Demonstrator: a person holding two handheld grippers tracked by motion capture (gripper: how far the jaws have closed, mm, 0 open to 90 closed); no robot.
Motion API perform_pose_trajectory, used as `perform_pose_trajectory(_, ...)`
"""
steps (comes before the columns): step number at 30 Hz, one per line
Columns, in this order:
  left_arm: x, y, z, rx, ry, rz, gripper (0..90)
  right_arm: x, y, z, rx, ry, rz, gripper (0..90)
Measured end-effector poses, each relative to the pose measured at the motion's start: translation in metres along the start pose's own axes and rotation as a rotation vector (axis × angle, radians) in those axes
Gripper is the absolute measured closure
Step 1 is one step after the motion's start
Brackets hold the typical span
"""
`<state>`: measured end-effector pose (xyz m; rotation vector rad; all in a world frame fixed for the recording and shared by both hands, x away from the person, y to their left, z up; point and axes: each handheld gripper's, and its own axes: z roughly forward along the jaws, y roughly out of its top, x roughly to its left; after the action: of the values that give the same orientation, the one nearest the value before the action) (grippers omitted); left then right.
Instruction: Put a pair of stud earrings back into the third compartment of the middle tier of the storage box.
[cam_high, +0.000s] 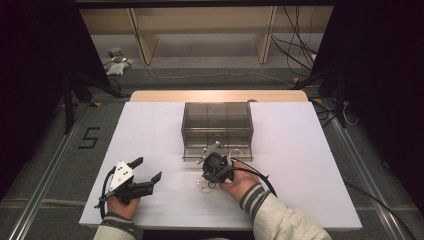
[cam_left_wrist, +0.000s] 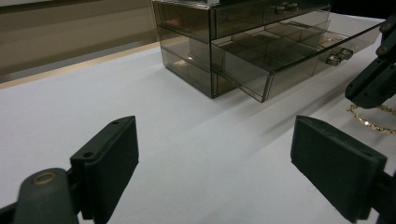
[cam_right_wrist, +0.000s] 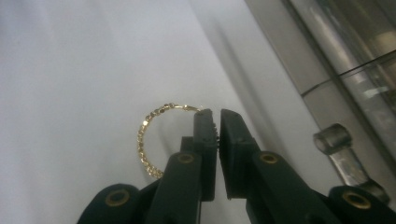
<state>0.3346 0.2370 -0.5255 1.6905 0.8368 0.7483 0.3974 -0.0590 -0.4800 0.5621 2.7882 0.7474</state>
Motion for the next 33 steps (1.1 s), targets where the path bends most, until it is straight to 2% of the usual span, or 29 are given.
perform_pose_trajectory(19,0.0,0.0,0.0,0.003,0.0,0.002,15.4,-0.007,0.001,-0.03,-0.103,-0.044,-0.01,85.6)
perform_pose_trajectory(22,0.0,0.0,0.0,0.004,0.0,0.003,15.3,-0.007,0.001,-0.032,-0.11,-0.039,-0.027,85.6)
perform_pose_trajectory(24,0.0,0.0,0.0,0.001,0.0,0.0,15.3,-0.007,0.001,-0.033,-0.108,-0.054,-0.033,85.6)
perform_pose_trajectory(33,0.0,0.0,0.0,0.003,0.0,0.002,15.4,-0.01,0.001,-0.039,-0.126,-0.065,-0.029,85.6)
